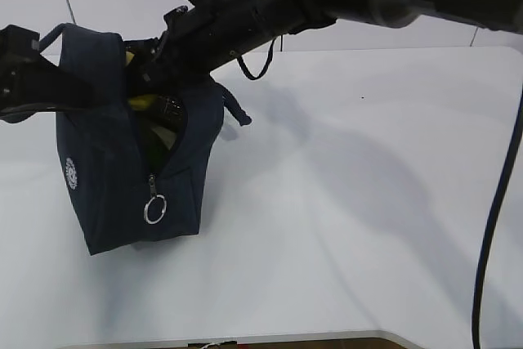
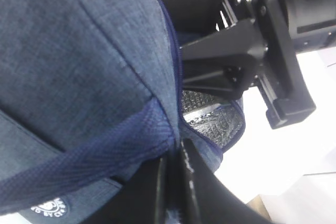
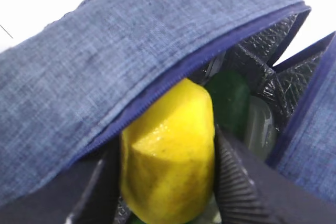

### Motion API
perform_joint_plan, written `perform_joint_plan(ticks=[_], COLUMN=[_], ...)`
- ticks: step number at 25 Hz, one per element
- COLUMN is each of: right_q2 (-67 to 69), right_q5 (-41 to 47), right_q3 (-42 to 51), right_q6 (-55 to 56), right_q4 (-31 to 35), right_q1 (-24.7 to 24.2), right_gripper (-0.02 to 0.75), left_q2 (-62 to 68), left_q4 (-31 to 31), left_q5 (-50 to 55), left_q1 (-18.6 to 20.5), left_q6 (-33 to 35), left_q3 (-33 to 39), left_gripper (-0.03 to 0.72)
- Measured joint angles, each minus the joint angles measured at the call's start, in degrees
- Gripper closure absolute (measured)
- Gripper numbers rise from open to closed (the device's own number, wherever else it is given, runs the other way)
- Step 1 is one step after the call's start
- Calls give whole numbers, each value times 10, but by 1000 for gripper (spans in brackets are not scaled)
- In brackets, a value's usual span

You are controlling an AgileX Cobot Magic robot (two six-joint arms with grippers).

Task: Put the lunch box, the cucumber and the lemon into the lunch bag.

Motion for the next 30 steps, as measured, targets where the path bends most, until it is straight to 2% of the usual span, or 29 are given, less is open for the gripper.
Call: perform_joint_plan(ticks=[9, 17, 25, 30], right_q2=[0, 0, -36, -64], right_q5=[10, 13, 16, 18], right_q3=[0, 0, 0, 0], right_q6=[-1, -1, 7, 35], right_q4=[-36, -44, -143, -165], right_q1=[1, 1, 1, 1], right_gripper=[269, 265, 264, 263], left_q2=[0, 0, 0, 0], left_q4=[0, 0, 16, 21], left_q5=[0, 0, 0, 0], left_q1=[0, 0, 0, 0], left_q6=[10, 11, 11, 11], left_q3=[0, 0, 0, 0], left_gripper=[697, 697, 697, 697])
